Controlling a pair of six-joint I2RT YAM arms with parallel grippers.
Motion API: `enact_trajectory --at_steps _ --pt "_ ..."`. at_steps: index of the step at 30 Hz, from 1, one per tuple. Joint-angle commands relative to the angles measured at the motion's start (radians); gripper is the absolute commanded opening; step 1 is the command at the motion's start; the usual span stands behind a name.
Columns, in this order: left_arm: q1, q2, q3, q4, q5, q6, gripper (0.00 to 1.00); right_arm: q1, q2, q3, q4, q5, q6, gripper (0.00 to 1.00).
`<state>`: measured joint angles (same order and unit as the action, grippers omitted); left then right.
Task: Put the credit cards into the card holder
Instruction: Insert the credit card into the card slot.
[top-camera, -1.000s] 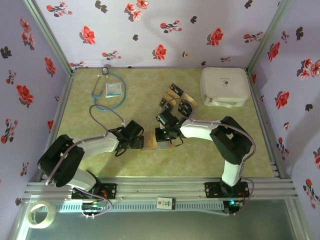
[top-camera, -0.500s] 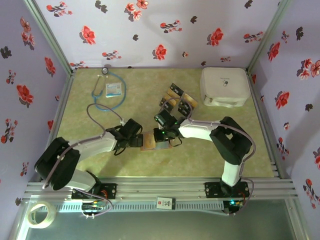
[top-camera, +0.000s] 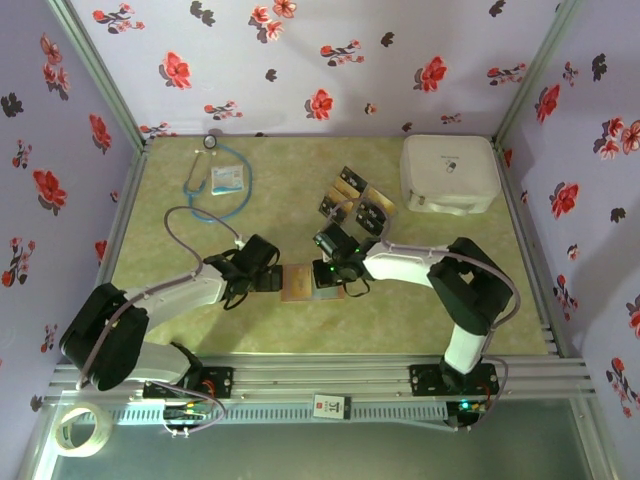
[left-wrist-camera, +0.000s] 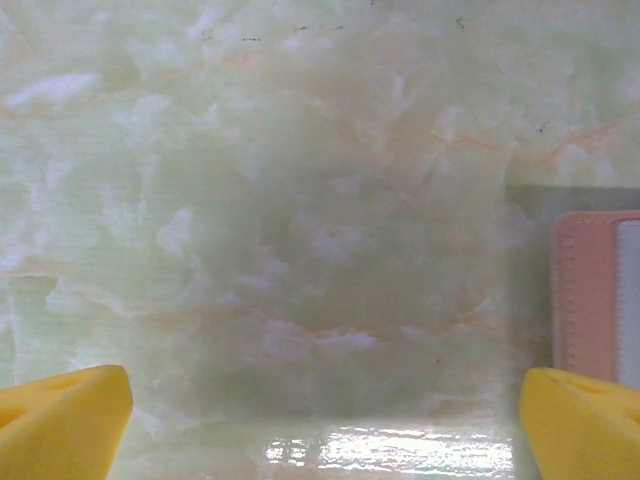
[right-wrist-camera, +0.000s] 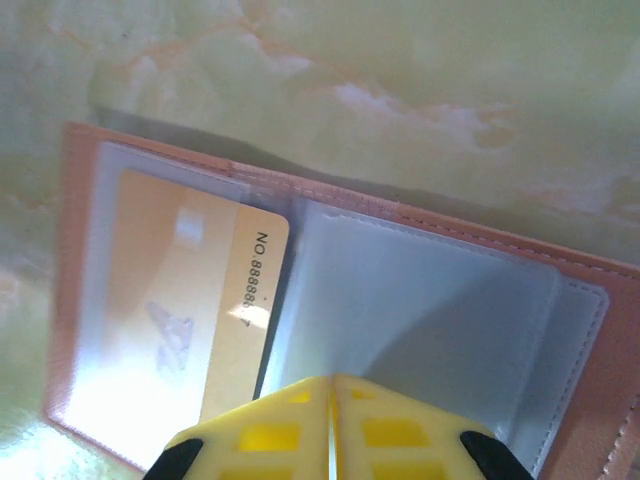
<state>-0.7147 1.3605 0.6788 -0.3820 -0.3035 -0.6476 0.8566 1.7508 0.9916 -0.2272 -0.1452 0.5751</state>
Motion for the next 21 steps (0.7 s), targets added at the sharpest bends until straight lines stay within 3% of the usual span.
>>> enact_trajectory --at_steps 1,21 --pt "0.007 -0.007 -0.002 -0.007 0.014 0.020 1.00 0.003 -0.049 0.010 -0.026 0.003 -0.009 0.08" --pt "0.005 0.110 -0.001 0.043 0.026 0.035 1.00 0.008 0.027 0.061 0.008 -0.040 0.009 0.08"
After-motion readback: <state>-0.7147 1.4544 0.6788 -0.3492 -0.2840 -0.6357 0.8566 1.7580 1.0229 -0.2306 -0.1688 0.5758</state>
